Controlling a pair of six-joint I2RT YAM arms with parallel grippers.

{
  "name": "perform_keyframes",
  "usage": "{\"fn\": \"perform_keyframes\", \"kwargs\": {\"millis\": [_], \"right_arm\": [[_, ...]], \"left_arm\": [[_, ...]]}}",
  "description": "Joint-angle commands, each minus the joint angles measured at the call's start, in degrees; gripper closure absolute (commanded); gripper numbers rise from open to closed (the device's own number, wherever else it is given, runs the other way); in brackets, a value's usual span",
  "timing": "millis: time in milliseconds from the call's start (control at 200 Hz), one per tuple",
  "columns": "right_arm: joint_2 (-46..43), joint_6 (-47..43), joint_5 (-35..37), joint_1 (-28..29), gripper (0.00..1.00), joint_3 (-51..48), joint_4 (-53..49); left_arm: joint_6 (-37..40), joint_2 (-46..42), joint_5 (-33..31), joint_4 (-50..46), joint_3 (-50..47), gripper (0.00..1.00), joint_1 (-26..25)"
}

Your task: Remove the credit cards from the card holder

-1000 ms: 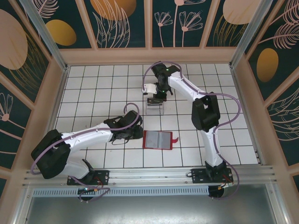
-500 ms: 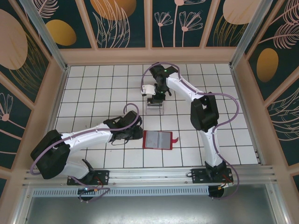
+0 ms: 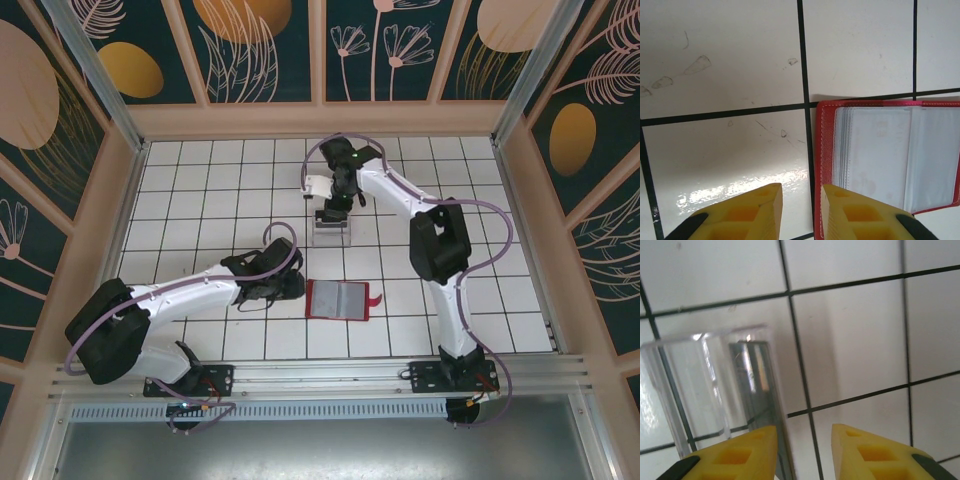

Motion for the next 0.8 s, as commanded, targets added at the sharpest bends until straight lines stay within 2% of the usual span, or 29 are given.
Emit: {"fn": "perform_keyframes", "kwargs": {"millis": [0, 240, 400, 525, 615, 796], "right_arm": [[-6.01, 12.96, -2.74, 0.21, 0.65, -3.02, 5.54], [-15.74, 38.33, -3.92, 0.40, 0.64, -17.95, 18.78], [-20.65, 56.30, -3.80, 1.59, 0.68, -25.49, 21.98], [-22.26, 71.57, -7.45, 2.37, 0.74, -28.30, 20.49], [-24.28, 76.99, -10.47, 4.09, 0.75, -31.36, 20.92], [-30.24, 83.38, -8.28, 8.48, 0.74, -37.88, 23.56]], "left_arm": [[1.30, 0.47, -0.94, 0.70, 0.78, 0.72, 1.56], [3.18, 0.94, 0.91, 2.61, 0.86, 0.71, 4.59], [5.10, 2.10, 1.70, 2.72, 1.31, 0.71, 6.15], [6.68, 3.94, 2.34, 2.71, 2.25, 0.71, 6.95], [7.54, 5.27, 2.70, 2.80, 3.16, 0.71, 7.24], [8.41, 6.09, 2.89, 3.58, 3.90, 0.71, 8.41]]}}
